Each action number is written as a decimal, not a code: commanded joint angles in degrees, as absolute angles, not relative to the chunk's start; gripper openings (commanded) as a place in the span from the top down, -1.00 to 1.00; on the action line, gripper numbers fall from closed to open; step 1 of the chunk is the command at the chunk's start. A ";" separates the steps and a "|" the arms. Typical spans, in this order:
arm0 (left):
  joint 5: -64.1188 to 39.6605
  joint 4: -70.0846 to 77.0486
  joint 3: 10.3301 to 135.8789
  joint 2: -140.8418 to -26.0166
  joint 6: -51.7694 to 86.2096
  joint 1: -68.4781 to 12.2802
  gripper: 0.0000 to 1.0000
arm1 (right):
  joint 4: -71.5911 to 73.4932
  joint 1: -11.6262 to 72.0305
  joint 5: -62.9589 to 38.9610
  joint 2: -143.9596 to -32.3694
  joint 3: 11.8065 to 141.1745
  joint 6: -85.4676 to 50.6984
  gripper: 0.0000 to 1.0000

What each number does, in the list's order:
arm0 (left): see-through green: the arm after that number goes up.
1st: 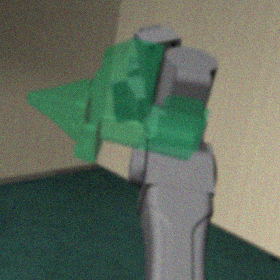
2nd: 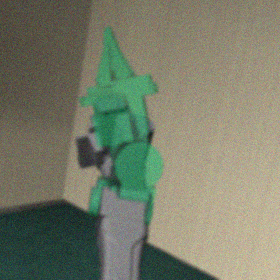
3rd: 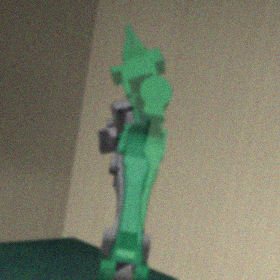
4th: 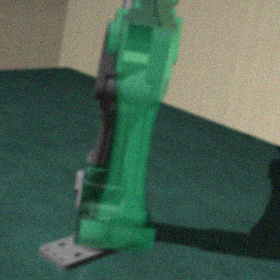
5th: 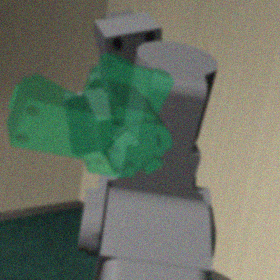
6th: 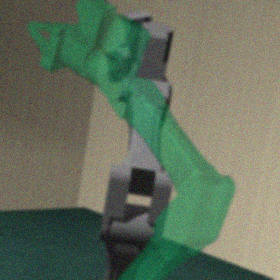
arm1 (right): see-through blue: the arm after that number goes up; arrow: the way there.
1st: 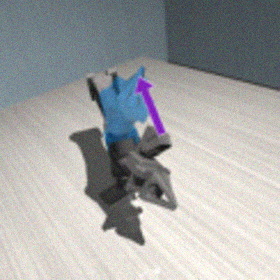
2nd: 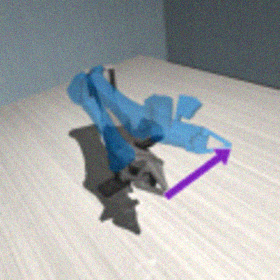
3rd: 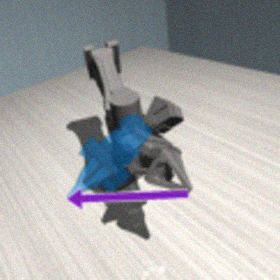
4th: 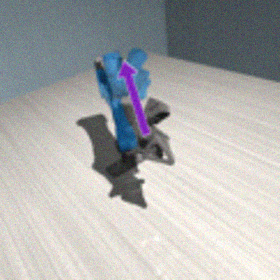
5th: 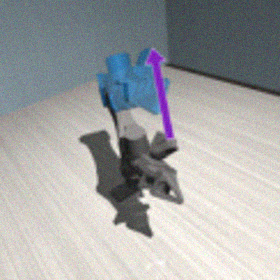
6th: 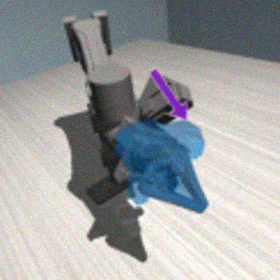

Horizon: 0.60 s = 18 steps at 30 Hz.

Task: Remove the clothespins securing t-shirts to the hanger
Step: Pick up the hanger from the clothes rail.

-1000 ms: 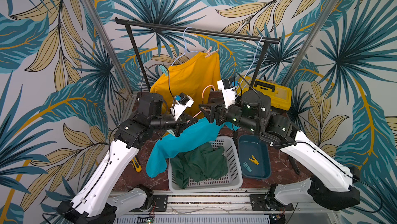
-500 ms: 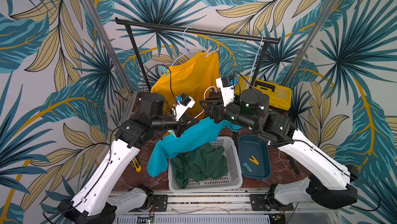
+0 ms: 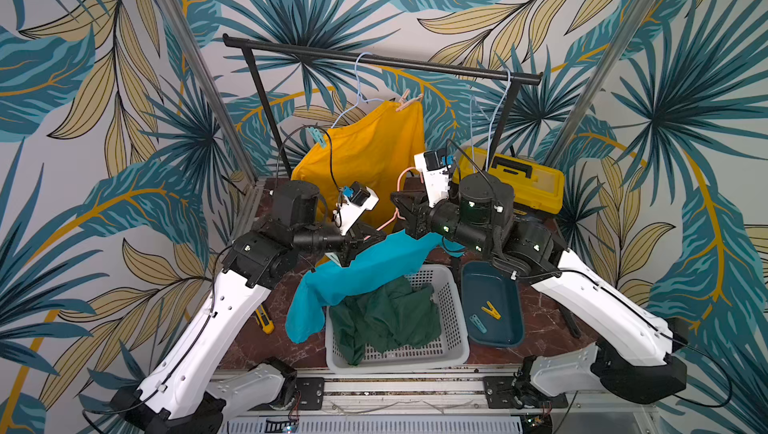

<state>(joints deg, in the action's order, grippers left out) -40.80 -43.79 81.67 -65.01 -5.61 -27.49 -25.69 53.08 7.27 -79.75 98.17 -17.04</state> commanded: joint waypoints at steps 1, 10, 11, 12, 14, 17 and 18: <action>-41.33 -41.57 82.75 -64.52 -5.30 -27.77 1.00 | -23.95 53.39 7.66 -79.28 96.75 -18.02 1.00; -33.20 -41.66 84.69 -63.91 -0.67 -27.69 -0.92 | -15.39 53.44 9.95 -71.25 84.63 -15.85 1.00; -31.75 -41.66 85.09 -63.83 0.03 -27.56 -0.99 | -14.10 53.39 10.40 -69.99 82.90 -15.69 1.00; -30.93 -41.66 85.44 -63.81 0.90 -27.26 -0.99 | -13.18 53.46 10.77 -68.85 81.54 -15.40 1.00; -31.21 -41.66 85.93 -63.77 2.64 -25.99 -0.99 | -10.80 53.39 11.35 -67.11 79.46 -15.00 1.00; -33.08 -41.66 86.14 -63.72 5.91 -23.15 -0.99 | -10.12 53.40 11.64 -65.13 77.85 -14.16 1.00; -34.04 -41.66 85.96 -63.56 6.99 -22.00 -0.99 | -10.11 53.35 11.70 -64.55 77.48 -13.87 1.00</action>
<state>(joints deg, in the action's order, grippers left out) -33.43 -42.59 84.66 -64.60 2.72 -24.27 -15.77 53.25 10.28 -66.72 78.78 -15.38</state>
